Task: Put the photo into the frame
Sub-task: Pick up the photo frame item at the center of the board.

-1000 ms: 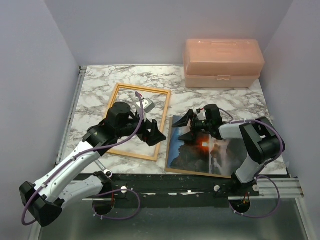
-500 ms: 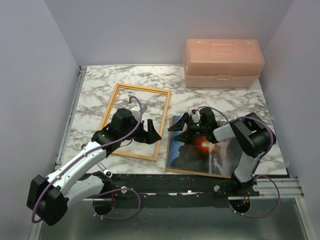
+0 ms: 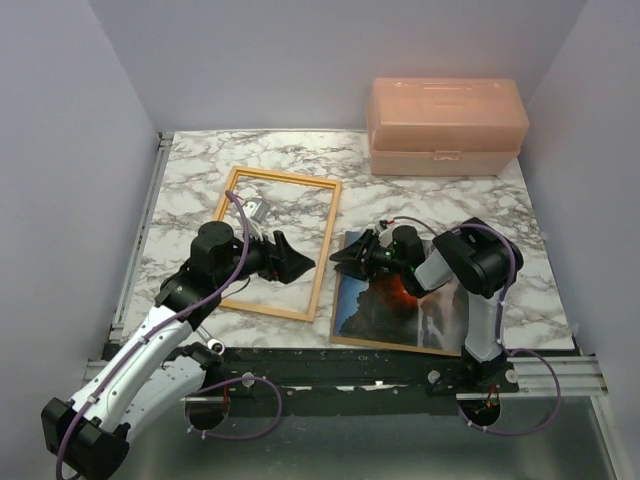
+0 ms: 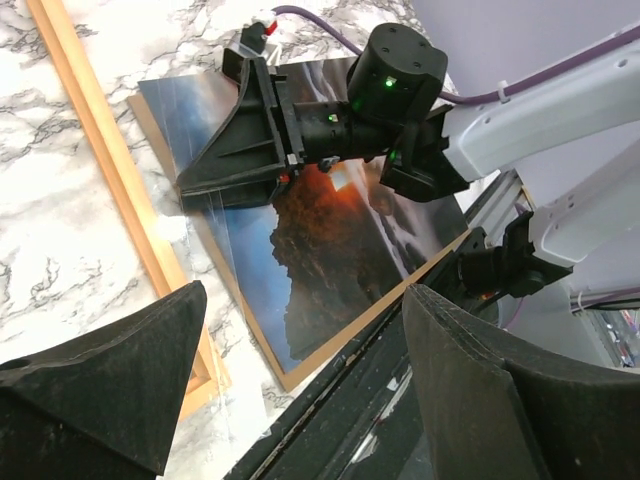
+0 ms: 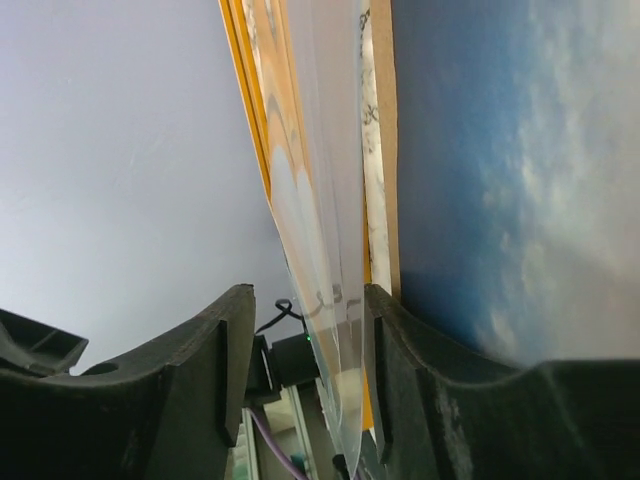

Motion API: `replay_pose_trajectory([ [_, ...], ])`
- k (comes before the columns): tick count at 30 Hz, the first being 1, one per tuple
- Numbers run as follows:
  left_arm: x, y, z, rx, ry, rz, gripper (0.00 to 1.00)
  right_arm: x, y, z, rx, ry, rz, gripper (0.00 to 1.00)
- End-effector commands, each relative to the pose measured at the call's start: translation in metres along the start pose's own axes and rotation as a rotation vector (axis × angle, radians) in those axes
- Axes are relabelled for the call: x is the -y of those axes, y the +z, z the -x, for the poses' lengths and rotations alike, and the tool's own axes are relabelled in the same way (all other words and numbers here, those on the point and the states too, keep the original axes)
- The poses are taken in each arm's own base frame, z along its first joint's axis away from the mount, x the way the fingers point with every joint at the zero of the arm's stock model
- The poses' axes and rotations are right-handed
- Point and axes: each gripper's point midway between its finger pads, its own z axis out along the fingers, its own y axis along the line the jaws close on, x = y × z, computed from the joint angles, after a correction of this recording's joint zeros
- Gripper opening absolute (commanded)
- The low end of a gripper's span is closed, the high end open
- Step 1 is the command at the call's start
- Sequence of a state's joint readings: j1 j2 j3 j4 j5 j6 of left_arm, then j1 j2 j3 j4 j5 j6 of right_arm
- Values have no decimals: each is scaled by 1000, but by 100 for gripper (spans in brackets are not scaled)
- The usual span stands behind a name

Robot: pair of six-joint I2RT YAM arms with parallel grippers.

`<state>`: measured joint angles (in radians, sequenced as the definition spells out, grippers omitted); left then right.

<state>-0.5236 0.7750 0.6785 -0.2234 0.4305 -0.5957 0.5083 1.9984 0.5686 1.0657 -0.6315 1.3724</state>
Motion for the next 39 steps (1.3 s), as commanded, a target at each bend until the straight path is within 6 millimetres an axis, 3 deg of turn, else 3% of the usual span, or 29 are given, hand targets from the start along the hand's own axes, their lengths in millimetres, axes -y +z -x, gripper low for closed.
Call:
replay_pose_trajectory([
  [1, 15, -9, 11, 28, 17, -49, 80, 23, 12, 0, 21, 93, -62, 50],
  [10, 9, -15, 7, 34, 19, -29, 80, 24, 19, -3, -6, 85, -52, 8],
  [13, 5, -16, 5, 31, 17, -20, 80, 19, 18, -6, -33, 65, -41, 1],
  [24, -6, -18, -6, 0, 11, 13, 80, -6, 5, -10, -114, -175, -157, 0],
  [31, -15, -16, -15, -35, 11, 40, 80, -18, -30, 4, -99, -378, -412, 0],
  [35, -27, -10, -23, -67, -20, 82, 80, -44, -59, 16, -30, -454, -491, 0],
  [39, -42, 1, -33, -117, -59, 124, 80, -92, -90, 27, 71, -543, -516, 0],
])
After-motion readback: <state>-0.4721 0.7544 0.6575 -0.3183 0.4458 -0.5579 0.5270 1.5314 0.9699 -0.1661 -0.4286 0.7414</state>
